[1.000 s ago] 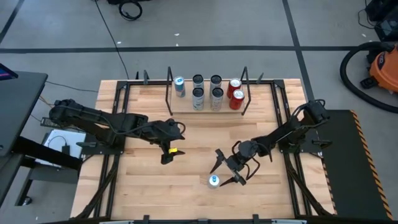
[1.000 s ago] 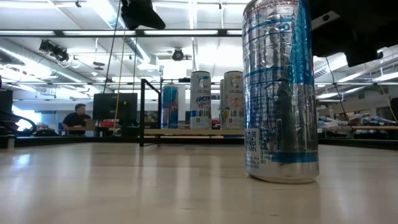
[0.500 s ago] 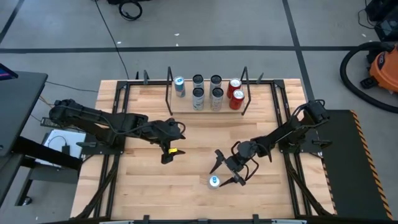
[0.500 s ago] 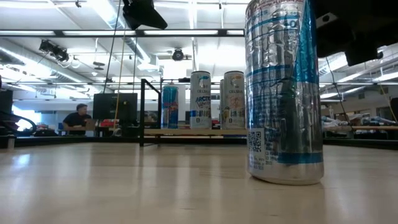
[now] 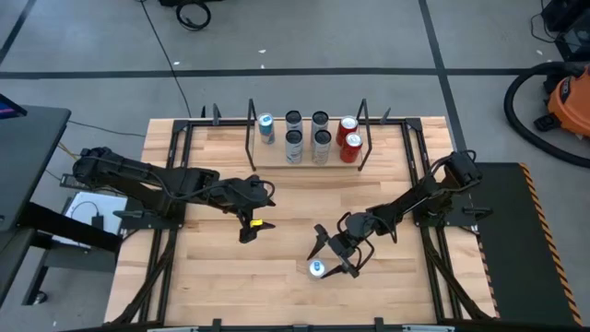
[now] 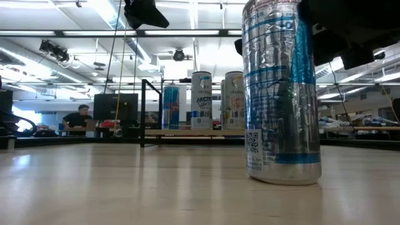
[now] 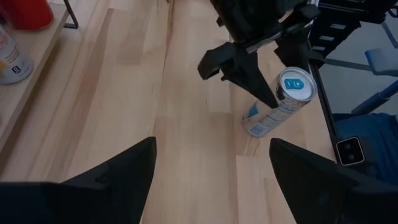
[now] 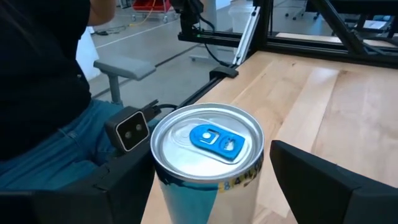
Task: Place canned beverage on shelf
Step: Put the blue soda can aligned with the other blue soda can on the shelf
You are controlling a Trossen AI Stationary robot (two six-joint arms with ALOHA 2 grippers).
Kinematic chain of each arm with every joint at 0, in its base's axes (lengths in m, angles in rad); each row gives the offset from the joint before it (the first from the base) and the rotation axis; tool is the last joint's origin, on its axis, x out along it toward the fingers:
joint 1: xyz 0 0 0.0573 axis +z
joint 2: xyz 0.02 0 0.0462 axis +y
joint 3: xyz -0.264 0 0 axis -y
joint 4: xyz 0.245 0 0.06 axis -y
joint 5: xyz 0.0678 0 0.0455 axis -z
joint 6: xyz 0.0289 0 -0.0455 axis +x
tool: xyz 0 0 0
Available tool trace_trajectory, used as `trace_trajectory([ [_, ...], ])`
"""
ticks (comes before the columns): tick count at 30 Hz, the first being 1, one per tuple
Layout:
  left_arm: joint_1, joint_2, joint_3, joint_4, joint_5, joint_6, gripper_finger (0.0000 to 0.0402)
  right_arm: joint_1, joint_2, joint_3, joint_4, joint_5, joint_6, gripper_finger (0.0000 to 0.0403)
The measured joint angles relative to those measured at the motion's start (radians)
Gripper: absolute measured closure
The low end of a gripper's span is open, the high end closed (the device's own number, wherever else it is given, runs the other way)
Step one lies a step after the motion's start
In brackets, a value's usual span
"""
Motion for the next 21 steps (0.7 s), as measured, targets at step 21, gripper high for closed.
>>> trace_trajectory([
  [21, 0.112, -0.004, 0.007, -0.016, -0.068, 0.004, 0.0088, -0.07, 0.0, 0.155, -0.124, 0.212, 0.051, 0.016],
])
